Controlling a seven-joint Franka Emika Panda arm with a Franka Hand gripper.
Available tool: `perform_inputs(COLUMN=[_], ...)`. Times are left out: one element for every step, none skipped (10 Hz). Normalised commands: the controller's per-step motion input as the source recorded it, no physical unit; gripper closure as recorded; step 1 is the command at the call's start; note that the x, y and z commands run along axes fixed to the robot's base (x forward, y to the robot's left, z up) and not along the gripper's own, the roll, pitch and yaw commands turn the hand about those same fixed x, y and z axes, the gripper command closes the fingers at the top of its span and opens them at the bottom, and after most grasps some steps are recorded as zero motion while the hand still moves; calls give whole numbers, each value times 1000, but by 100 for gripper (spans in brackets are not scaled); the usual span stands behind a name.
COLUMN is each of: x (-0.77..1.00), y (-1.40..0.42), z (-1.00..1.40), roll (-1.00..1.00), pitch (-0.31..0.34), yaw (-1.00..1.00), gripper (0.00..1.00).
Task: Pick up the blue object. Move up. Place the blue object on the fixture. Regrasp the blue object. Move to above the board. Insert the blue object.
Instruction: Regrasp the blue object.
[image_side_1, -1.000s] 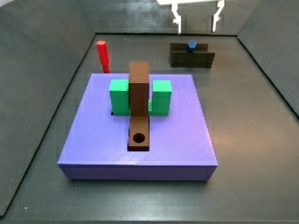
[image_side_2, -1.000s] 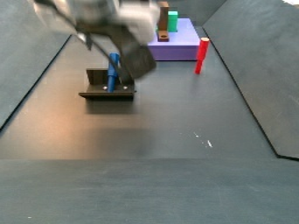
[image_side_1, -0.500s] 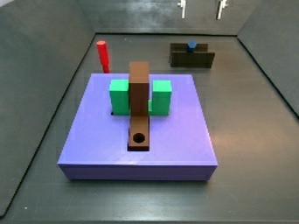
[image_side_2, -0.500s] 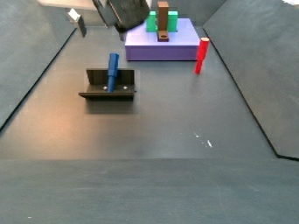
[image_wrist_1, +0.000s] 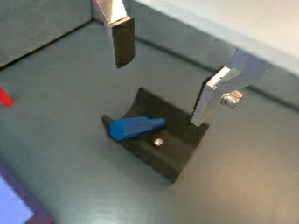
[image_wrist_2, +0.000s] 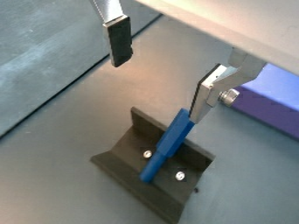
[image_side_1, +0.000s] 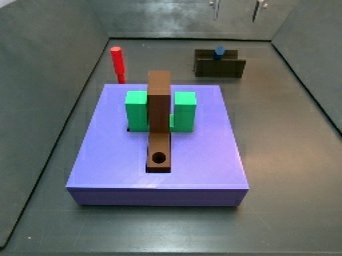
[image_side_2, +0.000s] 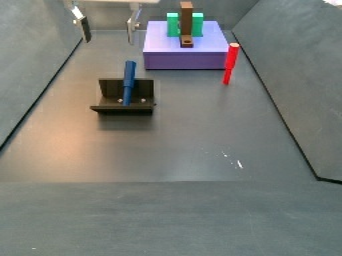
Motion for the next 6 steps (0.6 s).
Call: perform_inputs(x=[60,43,9,0,0,0], y=[-174,-186,-220,-237,-254,-177], z=[9,0,0,0,-120,-154], roll=[1000,1000,1000,1000,983,1000], pitch=[0,0,0,0,0,0], yaw=[43,51,54,57,83,126], gripper=[0,0,0,0,0,0])
